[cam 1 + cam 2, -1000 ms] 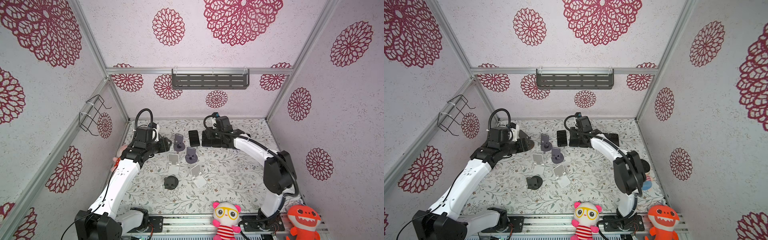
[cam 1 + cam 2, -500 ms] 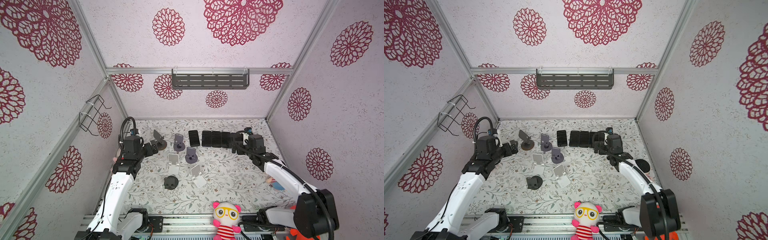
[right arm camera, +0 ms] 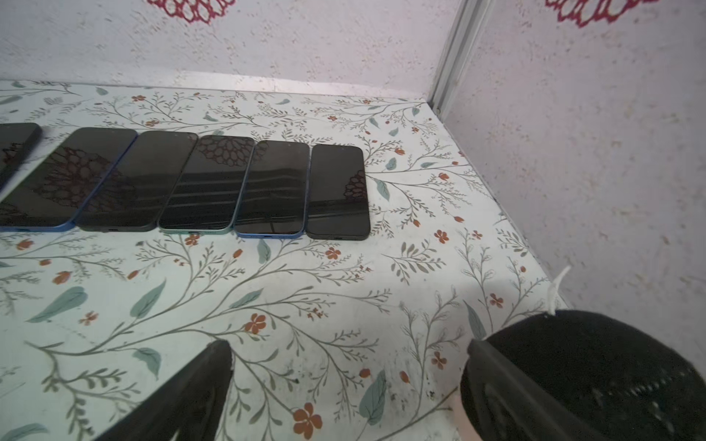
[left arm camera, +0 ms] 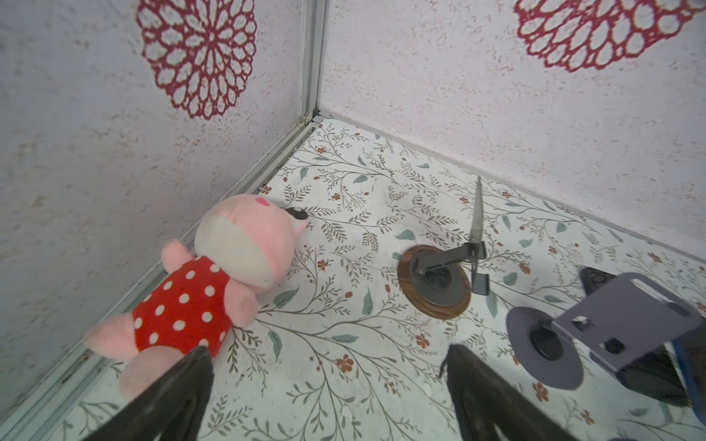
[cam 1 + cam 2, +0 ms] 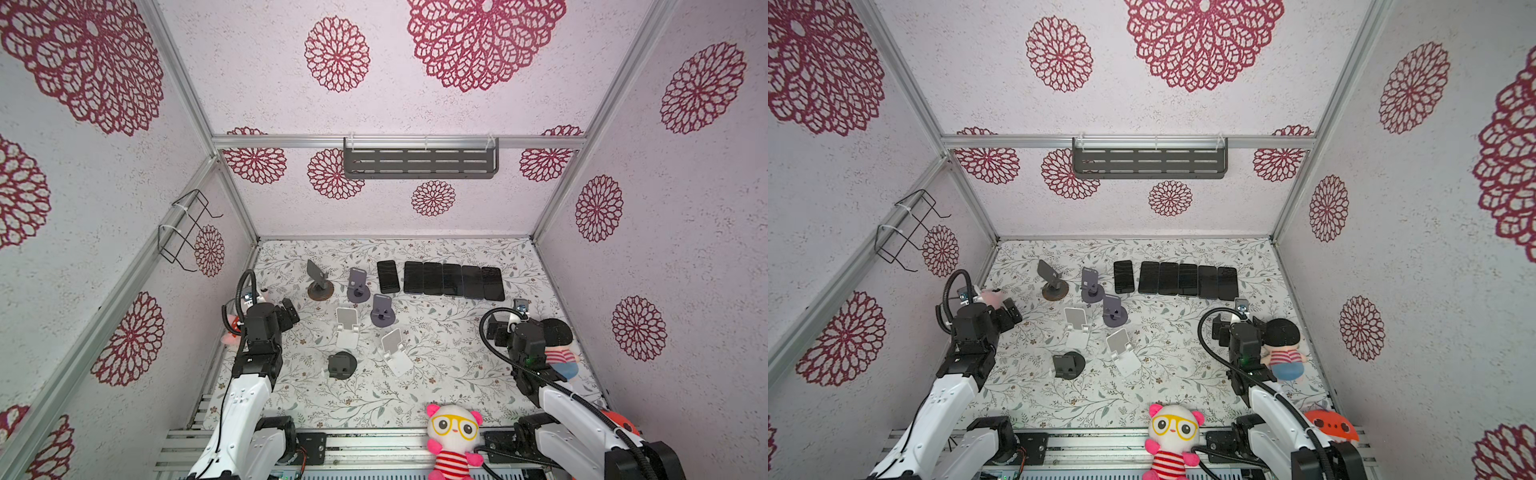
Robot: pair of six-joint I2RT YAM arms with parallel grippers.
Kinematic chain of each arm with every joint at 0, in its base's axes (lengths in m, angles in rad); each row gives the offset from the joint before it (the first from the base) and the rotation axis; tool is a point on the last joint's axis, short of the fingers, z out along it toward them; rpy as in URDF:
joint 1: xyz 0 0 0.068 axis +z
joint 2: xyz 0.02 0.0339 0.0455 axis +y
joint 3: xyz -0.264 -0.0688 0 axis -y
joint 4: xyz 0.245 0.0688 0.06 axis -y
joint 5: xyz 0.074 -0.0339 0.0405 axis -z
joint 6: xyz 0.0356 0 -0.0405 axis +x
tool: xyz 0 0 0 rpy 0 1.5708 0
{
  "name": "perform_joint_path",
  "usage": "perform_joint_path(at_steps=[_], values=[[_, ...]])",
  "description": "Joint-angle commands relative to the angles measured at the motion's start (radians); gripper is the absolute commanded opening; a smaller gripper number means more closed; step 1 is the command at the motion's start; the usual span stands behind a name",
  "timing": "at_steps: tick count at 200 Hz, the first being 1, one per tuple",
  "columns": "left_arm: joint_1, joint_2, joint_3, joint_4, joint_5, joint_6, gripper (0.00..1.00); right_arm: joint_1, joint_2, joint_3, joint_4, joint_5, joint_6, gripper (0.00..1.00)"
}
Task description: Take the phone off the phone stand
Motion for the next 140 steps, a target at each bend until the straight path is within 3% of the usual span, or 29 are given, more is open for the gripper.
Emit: perform_joint_path(at_steps=[1,71,123,140], values=[[0.025,0.069,-0.029,0.205,0.007,0.035,0.98,-0.025,0.045,-0.007,0.198,0.028,-0.030,0.99],[0.046,0.362,-0.075,0.546,0.121,0.085,0.97,-0.051,0.316,-0.022,0.539,-0.051,-0.015,0.99],[0.047,0.494,0.035,0.545,0.181,0.163,0.97,-0.060,0.441,0.033,0.623,-0.051,-0.078,0.99],[0.048,0.504,0.034,0.559,0.187,0.187,0.97,-0.068,0.519,0.023,0.725,-0.060,-0.092,0.99]])
